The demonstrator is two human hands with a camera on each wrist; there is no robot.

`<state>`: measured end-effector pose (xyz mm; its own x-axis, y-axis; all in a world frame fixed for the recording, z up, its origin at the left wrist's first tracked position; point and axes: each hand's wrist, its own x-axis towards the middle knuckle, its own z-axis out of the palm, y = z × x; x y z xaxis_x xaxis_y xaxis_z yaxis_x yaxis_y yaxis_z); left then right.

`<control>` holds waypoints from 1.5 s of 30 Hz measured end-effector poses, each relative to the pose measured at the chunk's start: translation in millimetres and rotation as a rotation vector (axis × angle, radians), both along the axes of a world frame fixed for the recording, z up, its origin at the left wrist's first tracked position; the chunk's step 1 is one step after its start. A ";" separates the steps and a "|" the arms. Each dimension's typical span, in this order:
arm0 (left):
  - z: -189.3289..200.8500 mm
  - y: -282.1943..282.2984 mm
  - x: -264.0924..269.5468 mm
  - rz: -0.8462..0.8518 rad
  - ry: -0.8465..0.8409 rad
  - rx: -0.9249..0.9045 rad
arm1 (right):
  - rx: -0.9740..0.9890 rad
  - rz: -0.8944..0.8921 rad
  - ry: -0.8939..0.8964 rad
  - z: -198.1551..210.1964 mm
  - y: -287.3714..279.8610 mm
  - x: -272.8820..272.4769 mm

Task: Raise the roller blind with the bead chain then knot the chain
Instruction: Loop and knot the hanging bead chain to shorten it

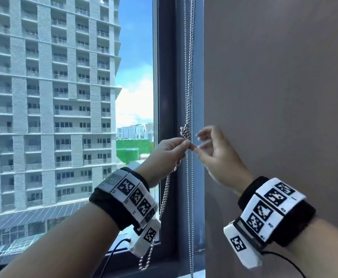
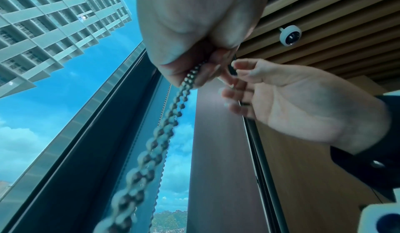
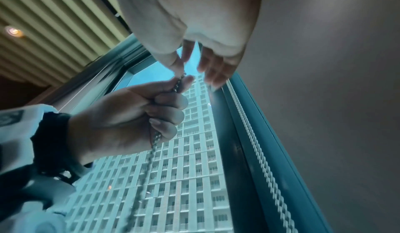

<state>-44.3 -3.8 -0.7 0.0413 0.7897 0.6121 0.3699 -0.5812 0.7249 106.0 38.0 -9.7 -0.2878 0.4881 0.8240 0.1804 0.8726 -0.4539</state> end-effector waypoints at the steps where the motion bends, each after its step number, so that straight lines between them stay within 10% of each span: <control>1: 1.5 -2.1 1.5 0.013 0.023 0.009 | 0.143 -0.058 0.025 5.2 -1.7 1.5; 6: 12.8 -12.5 7.6 0.042 0.151 0.044 | 0.681 -0.382 -0.277 39.7 -6.3 3.6; 15: 30.2 -30.1 6.0 0.017 0.215 0.089 | 0.825 -0.483 -0.566 70.8 -3.7 10.9; 33: 65.9 -21.1 5.8 -0.153 -0.035 0.184 | 0.152 0.119 0.142 84.9 -5.3 13.5; 45: 90.7 -8.0 14.5 0.221 0.035 0.514 | -0.454 0.656 0.539 108.1 -16.6 14.1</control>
